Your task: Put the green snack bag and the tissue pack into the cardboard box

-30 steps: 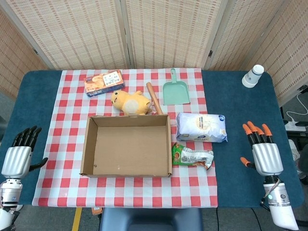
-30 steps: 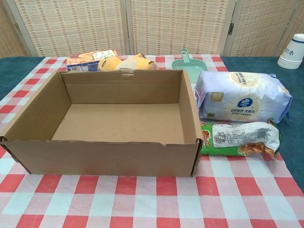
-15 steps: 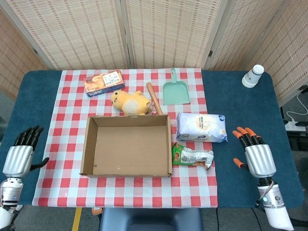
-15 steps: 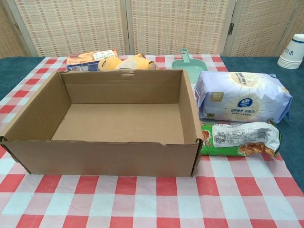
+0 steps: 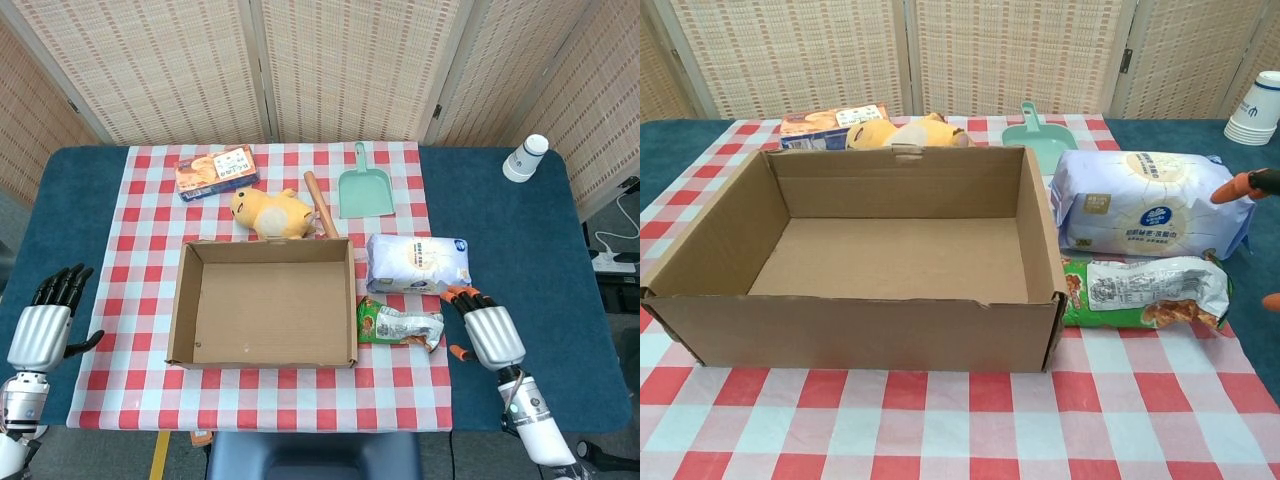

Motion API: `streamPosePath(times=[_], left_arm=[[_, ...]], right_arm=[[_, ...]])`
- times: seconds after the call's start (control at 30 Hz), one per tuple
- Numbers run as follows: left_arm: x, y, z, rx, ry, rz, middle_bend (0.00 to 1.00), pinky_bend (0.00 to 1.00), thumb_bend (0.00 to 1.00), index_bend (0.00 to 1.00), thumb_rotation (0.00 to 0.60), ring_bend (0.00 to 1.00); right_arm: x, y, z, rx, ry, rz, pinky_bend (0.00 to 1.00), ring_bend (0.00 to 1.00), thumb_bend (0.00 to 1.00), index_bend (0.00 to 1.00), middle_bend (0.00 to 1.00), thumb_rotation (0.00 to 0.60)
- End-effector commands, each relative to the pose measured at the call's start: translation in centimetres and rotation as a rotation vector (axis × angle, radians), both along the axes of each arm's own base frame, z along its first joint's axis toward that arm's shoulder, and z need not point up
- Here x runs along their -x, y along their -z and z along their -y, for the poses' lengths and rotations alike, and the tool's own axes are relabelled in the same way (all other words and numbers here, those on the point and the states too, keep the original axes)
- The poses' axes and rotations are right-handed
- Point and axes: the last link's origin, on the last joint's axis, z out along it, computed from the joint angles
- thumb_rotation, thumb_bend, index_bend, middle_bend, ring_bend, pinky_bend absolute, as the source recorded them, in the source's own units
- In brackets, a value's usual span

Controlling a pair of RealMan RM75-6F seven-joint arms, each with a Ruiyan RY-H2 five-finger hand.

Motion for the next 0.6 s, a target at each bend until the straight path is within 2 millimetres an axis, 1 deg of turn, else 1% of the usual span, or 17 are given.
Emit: streamPosePath(times=[0.03, 0.2, 0.4, 0.5, 0.6], left_arm=[[0.1, 0.0, 0.0, -0.002, 0.0, 0.001, 0.0, 0.09, 0.19, 0.0, 0.6, 0.0], [0.0, -0.2, 0.0, -0.005, 0.003, 0.004, 0.0, 0.09, 0.19, 0.0, 0.6, 0.0], [0.0, -0.2, 0.0, -0.004, 0.003, 0.006, 0.0, 0.09, 0.19, 0.0, 0.6, 0.0], [0.0, -0.3, -0.1, -0.004, 0.002, 0.01, 0.0, 0.09, 0.19, 0.0, 0.6, 0.0], [0.0, -0.5, 0.0, -0.003, 0.002, 0.015, 0.0, 0.09, 0.19, 0.0, 0.6, 0.0]], right_arm=[[-0.7, 0.9, 0.4, -0.029, -0.014, 0.002, 0.39, 0.19, 0.0, 0.24, 0.19, 0.6], [-1.5, 2.0, 0.9, -0.056, -0.034, -0.002, 0.4, 0.19, 0.0, 0.25, 0.19, 0.6], [-2.1, 2.4, 1.4, -0.069, -0.048, -0.01, 0.4, 0.19, 0.0, 0.26, 0.19, 0.6], [-2.5, 3.1, 2.1, -0.092, -0.056, -0.022, 0.4, 0.2, 0.0, 0.26, 0.2, 0.6], [-2.4, 3.6, 2.8, -0.111, -0.047, -0.044, 0.4, 0.22, 0.0, 0.26, 0.21, 0.6]])
